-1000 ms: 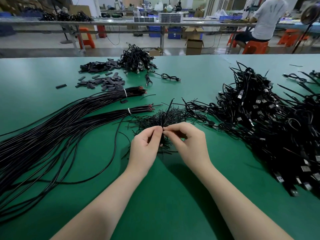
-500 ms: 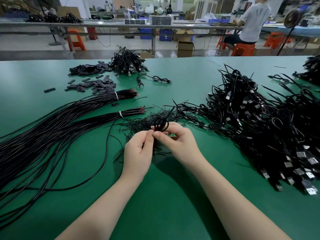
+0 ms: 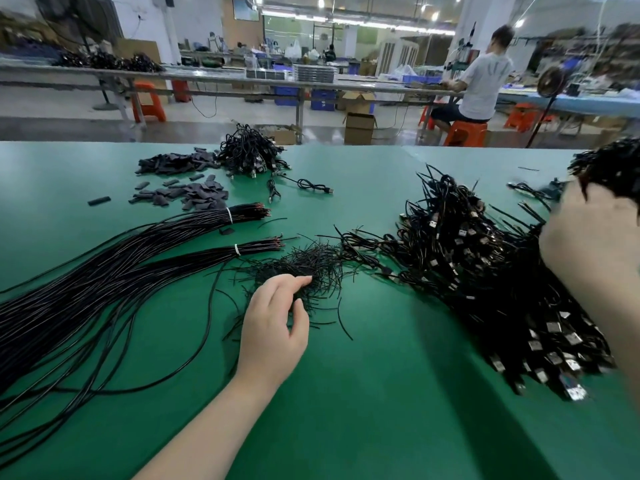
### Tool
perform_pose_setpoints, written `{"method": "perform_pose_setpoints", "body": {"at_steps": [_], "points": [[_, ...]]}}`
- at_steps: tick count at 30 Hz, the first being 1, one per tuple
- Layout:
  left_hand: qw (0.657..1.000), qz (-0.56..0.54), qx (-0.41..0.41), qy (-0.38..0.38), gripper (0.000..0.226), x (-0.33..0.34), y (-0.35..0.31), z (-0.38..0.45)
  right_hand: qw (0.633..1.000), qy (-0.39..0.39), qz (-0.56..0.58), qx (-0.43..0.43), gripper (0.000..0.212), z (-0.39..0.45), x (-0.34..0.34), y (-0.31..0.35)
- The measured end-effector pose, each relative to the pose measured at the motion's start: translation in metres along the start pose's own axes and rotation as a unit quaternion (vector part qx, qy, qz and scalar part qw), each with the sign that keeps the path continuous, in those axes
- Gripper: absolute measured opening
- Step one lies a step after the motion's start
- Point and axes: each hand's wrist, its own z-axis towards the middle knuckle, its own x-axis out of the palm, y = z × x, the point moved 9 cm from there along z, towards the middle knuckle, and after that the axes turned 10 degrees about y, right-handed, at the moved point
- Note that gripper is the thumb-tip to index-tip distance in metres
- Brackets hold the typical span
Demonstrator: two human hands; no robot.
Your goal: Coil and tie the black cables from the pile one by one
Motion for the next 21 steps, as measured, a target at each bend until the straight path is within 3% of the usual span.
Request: {"method": "perform_pose_setpoints", "body": {"at_steps": [2,3,5,7,10,14,16,18,21], "points": [[1.0,0.01,-0.001,0.006,0.034,0.002,-0.001,-0.002,0.988,0.15,-0.018,0.032,0.058,0.0,0.04,-0.022],[1.0,0.017,-0.001,0.009,0.034,0.002,-0.001,-0.003,0.983,0.178,-0.024,0.033,0.067,-0.004,0.05,-0.024],[0.999,0.035,0.001,0.008,0.035,0.002,-0.002,-0.005,0.986,0.162,-0.035,0.023,0.077,-0.011,0.051,-0.016],[0.997,0.074,0.023,0.002,0.035,0.0,-0.008,-0.007,0.995,0.097,-0.038,0.0,0.077,-0.023,0.039,0.005],[0.987,0.148,0.065,0.024,0.036,0.007,-0.024,-0.005,0.991,0.055,0.024,-0.119,0.067,-0.06,0.04,0.066],[0.992,0.106,-0.061,0.031,0.032,-0.015,0.01,0.023,0.96,0.123,0.122,-0.218,0.057,-0.123,0.086,0.143],[0.983,0.158,-0.08,0.045,0.033,-0.04,0.036,0.04,0.94,0.112,0.2,-0.252,0.04,-0.148,0.096,0.161],[0.953,0.287,-0.066,0.072,0.036,-0.068,0.065,0.049,0.912,0.052,0.293,-0.284,0.017,-0.162,0.092,0.164],[0.884,0.431,-0.141,0.117,0.034,-0.122,0.129,0.05,0.885,-0.003,0.352,-0.306,0.016,-0.165,0.089,0.156]]}}
